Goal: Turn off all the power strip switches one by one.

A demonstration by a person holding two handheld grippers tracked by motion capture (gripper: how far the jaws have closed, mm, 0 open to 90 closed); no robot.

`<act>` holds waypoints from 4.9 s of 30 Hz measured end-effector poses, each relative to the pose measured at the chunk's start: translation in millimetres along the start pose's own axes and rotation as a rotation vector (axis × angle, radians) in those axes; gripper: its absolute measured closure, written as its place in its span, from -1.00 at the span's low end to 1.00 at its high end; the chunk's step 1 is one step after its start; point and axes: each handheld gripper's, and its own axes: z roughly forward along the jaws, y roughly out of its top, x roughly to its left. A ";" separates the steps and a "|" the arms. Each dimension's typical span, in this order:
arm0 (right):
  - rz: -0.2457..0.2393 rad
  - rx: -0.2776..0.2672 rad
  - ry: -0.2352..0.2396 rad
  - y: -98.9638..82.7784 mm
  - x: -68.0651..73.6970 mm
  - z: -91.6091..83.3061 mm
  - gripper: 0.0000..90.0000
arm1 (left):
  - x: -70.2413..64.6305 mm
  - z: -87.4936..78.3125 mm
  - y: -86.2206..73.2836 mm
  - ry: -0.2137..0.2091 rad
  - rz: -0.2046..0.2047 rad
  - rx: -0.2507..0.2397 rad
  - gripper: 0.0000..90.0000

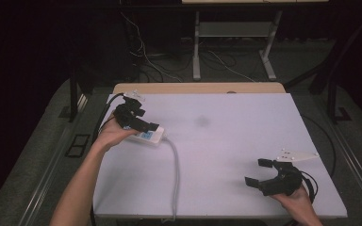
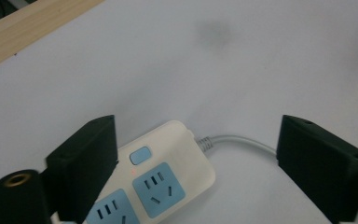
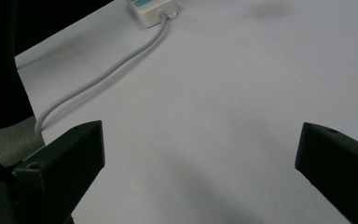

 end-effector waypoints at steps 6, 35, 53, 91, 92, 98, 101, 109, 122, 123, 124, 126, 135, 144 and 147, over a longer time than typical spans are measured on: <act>0.001 0.005 0.002 0.0 0.1 0.6 -0.98 | 8.8 5.9 -2.9 0.027 -0.026 -0.001 -0.47; -0.003 0.013 0.003 -1.0 -1.1 0.5 -0.98 | 31.6 37.1 -11.2 0.057 -0.086 0.049 0.97; -0.005 0.021 0.000 -1.6 -1.5 0.6 -0.98 | 38.1 53.8 -18.3 0.041 -0.106 0.102 0.98; -0.012 0.007 -0.023 -0.8 -3.2 -4.1 -0.98 | 40.6 60.2 -28.0 0.035 -0.141 0.093 0.99; -0.012 0.008 -0.024 -0.8 -3.3 -4.1 -0.98 | 40.2 60.3 -27.8 0.036 -0.141 0.095 0.99; -0.009 0.009 -0.024 -0.6 -3.9 -4.1 -0.98 | 38.9 60.6 -27.3 0.045 -0.146 0.094 0.99; -0.009 0.007 -0.024 -0.7 -3.8 -4.2 -0.98 | 38.5 60.8 -26.6 0.049 -0.147 0.097 0.99; -0.001 0.003 -0.026 -1.0 -4.7 -4.6 -0.98 | 42.5 53.9 -27.6 0.026 -0.169 0.072 0.99; 0.005 0.001 -0.034 -1.1 -6.3 -4.6 -0.98 | 55.4 32.6 -30.5 0.047 -0.205 0.015 0.99; 0.005 0.003 -0.035 -1.2 -6.2 -4.5 -0.98 | 56.3 31.3 -30.8 0.048 -0.211 0.012 0.99; 0.006 0.004 -0.036 -1.3 -6.1 -4.4 -0.98 | 57.3 30.3 -30.9 0.054 -0.210 0.015 0.99; 0.006 0.005 -0.035 -1.3 -6.1 -4.2 -0.98 | 59.7 27.6 -30.5 0.057 -0.204 0.023 0.99; 0.008 0.003 -0.037 -1.8 -7.0 -4.6 -0.98 | 66.2 24.7 -29.8 0.090 -0.215 0.033 0.99; 0.010 0.005 -0.040 -1.9 -7.4 -5.1 -0.98 | 70.0 29.5 -33.7 0.102 -0.212 0.067 0.99; 0.010 0.006 -0.040 -2.0 -7.4 -5.1 -0.98 | 70.9 30.6 -34.7 0.104 -0.211 0.072 0.99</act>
